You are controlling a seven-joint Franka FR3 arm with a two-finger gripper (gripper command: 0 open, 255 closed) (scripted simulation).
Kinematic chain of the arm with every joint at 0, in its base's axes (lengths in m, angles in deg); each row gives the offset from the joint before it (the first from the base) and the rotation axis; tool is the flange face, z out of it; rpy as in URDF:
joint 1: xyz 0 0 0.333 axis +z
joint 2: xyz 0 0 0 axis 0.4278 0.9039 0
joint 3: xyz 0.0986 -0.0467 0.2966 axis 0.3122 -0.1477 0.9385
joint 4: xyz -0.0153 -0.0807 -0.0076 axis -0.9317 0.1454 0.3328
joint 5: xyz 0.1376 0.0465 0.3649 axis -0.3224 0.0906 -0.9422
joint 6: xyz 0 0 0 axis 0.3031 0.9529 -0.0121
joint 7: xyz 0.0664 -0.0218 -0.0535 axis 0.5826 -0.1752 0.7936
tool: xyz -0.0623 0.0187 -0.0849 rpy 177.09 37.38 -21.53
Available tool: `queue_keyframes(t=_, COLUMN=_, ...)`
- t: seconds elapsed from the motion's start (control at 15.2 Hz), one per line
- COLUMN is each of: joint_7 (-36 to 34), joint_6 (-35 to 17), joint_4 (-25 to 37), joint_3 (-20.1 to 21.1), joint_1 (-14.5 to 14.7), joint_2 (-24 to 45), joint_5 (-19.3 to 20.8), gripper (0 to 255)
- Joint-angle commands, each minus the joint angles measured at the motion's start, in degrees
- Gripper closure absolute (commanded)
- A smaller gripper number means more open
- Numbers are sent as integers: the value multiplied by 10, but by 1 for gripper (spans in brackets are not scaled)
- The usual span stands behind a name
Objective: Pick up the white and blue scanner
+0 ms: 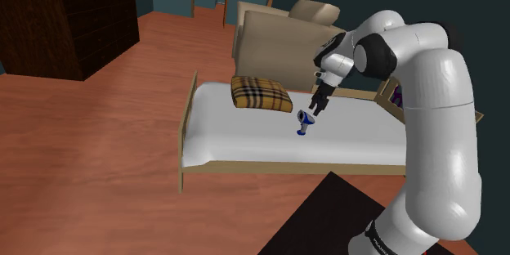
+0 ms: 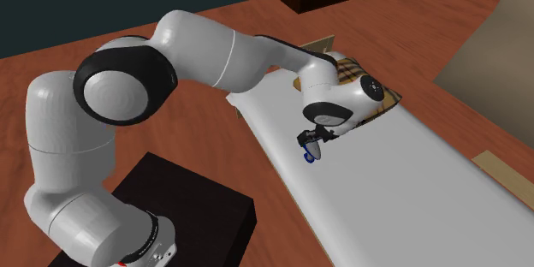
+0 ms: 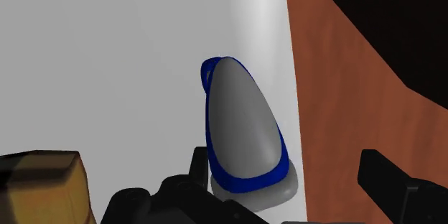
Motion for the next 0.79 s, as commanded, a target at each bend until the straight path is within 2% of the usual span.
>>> queue_keyframes(t=0.0, joint_7=21, joint_6=13, joint_4=36, joint_3=18, joint_1=-29, joint_2=35, joint_5=-17, gripper=0)
queue_keyframes(t=0.59, joint_7=41, joint_6=-19, joint_4=30, joint_3=37, joint_1=-41, joint_2=69, joint_5=-43, gripper=0)
queue_keyframes(t=0.66, joint_7=41, joint_6=-19, joint_4=31, joint_3=38, joint_1=-41, joint_2=70, joint_5=-43, gripper=255)
queue_keyframes(t=0.73, joint_7=41, joint_6=-19, joint_4=30, joint_3=37, joint_1=-41, joint_2=69, joint_5=-43, gripper=255)
